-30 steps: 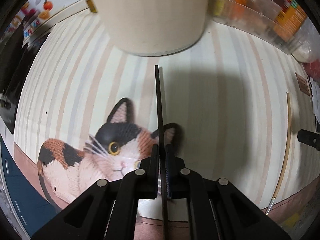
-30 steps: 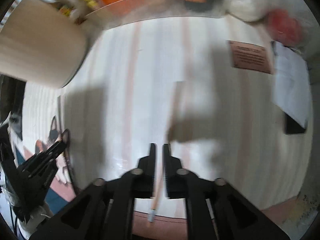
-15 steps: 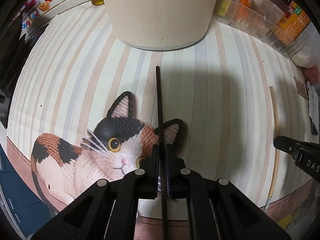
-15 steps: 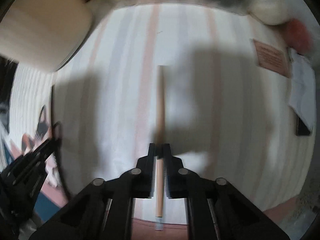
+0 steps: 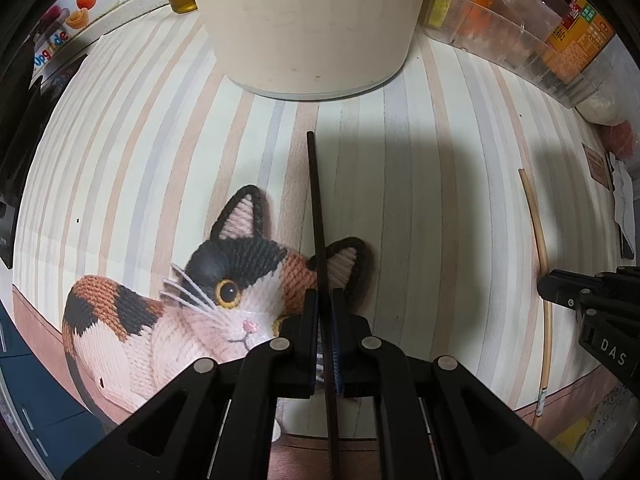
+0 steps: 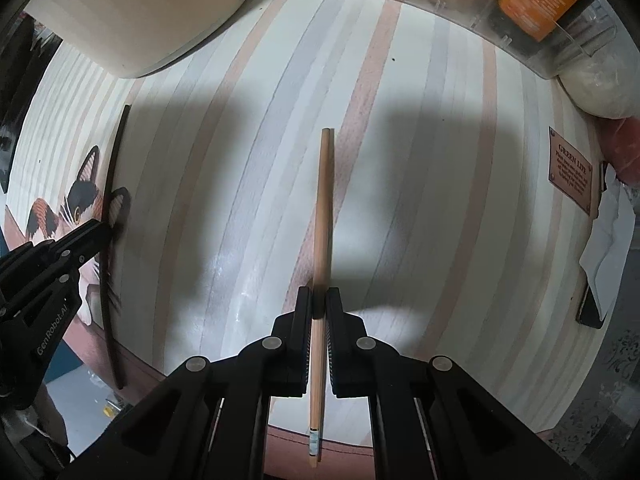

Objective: Organize utensils
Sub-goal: 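Lift both held chopsticks upright and carry them over the holder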

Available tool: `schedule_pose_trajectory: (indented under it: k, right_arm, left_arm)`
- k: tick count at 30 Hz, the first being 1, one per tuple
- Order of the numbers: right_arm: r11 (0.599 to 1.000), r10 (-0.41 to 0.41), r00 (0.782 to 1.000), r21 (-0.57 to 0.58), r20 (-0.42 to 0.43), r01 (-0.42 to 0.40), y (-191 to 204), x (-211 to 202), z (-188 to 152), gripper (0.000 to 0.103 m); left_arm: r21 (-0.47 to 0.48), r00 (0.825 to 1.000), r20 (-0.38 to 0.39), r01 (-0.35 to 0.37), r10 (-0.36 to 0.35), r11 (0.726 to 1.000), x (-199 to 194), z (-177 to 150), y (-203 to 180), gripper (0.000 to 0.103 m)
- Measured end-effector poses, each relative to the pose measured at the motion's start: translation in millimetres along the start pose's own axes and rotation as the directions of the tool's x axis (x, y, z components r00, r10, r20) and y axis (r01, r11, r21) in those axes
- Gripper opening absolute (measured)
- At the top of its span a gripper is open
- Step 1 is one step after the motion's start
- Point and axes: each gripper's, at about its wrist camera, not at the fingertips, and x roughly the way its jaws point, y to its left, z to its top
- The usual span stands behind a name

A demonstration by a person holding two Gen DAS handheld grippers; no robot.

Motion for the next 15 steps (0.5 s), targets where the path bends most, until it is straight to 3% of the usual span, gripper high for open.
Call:
schedule_pose_trajectory:
  k: [3,9,15]
  right_arm:
    - [1.0,0.009,1.0,0.013,-0.003,-0.009,13,-1,9,0.007]
    - [1.0,0.005,1.0,0.018,0.0,-0.005,4,-4,8,0.007]
    - [0.999,0.002,1.0,0.034,0.02,-0.002,-34,-31,-11,0.007]
  left_arm:
    - [0.004,1.0,-0.001,-0.003,0.003,1.0,1,1,-1,0.004]
    - [0.011,1.0,-0.001,-0.005,0.005,1.0,2,1,-3,0.004]
    - [-0.002,1.0,0.005,0.015,-0.015,1.0,2,0,0,0.003]
